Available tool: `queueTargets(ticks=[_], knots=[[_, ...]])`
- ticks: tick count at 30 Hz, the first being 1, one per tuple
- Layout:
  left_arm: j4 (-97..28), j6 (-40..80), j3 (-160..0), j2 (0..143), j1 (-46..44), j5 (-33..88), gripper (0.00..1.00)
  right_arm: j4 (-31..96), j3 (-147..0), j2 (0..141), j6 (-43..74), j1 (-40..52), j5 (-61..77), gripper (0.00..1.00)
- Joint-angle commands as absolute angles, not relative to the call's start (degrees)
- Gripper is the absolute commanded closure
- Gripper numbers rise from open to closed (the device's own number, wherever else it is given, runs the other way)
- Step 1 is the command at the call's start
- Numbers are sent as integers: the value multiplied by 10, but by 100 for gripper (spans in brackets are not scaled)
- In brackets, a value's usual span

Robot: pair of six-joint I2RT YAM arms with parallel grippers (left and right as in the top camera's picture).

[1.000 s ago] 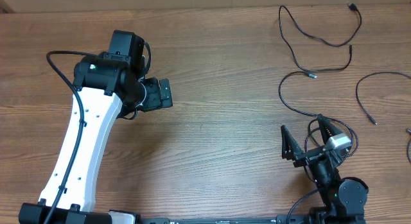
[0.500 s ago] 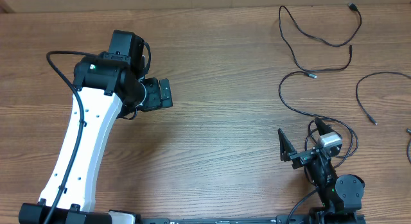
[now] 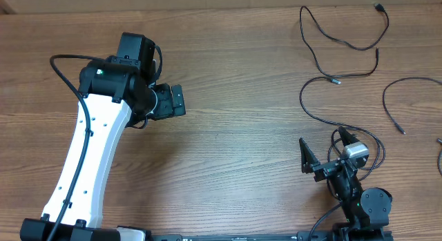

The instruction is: Untangle cables

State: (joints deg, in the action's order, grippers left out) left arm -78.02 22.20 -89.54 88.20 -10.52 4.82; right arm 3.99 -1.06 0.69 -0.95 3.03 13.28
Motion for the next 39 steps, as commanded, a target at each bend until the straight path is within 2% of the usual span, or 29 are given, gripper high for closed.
queueTargets(ticks=[1, 28, 32, 39], knots=[[-779, 227, -896, 881, -109, 43, 0, 36, -4, 2, -2, 29, 129, 0], [-779, 227, -896, 871, -110, 43, 1, 36, -4, 2, -2, 29, 129, 0], [-779, 227, -896, 849, -118, 43, 0, 36, -4, 2, -2, 29, 129, 0], [-779, 227, -896, 726, -143, 43, 1, 36, -4, 2, -2, 29, 129, 0]])
